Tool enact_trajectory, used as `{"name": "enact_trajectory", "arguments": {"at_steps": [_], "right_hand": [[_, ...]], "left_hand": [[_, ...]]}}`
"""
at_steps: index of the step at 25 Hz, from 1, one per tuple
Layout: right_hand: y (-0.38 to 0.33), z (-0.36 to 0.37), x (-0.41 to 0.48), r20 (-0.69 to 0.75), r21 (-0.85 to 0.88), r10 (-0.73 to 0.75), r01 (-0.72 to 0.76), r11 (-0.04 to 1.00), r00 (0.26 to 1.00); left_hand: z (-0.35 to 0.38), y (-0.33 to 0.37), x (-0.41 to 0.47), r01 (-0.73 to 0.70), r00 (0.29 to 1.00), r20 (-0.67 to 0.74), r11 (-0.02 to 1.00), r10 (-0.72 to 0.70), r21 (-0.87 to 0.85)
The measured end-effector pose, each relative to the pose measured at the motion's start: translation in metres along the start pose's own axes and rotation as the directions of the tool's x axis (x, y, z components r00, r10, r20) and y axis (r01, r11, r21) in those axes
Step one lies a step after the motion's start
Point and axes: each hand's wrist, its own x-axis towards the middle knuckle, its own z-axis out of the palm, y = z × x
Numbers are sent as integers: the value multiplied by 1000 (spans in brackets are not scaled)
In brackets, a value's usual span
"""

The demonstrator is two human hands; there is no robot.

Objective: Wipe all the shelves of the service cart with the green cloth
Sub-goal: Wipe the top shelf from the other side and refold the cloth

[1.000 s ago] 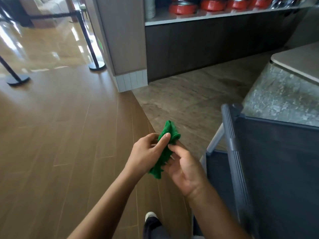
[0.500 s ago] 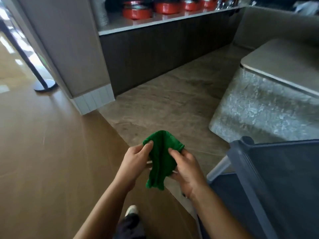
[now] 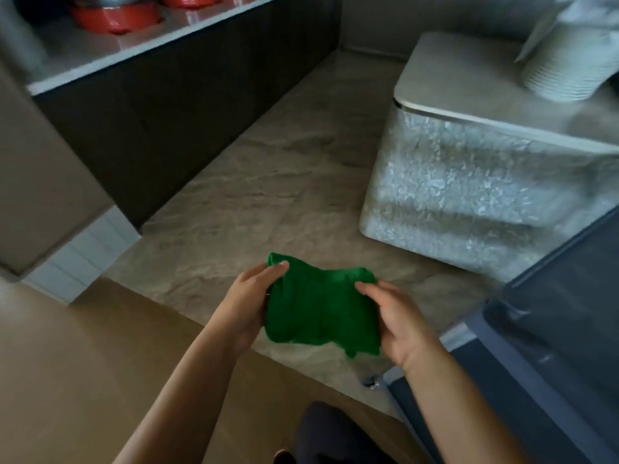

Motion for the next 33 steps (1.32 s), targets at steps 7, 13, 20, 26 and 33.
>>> {"name": "enact_trajectory", "arguments": {"at_steps": [7,13,20,26,33], "right_hand": [[-60,-23,98,-224,133,-112,145,980,968],[-131,-50,162,-340,-7,-209,219,976,917],[-168,-86,212,-456,-328,-308,164,930,835],[-196,-100,250,-701,-333,-395,217,918,594],[-220,-121,256,-819,-442,-469,157,883,331]], "left_hand": [[48,59,137,-62,968,251,980,14,186],[119,106,241,-434,849,526,613,35,660],[202,124,342,-669,734,674,251,79,700],[274,155,413,-828,525,850,198,-54,524],[351,166,448,-915,291,953,269,-80,302]]}}
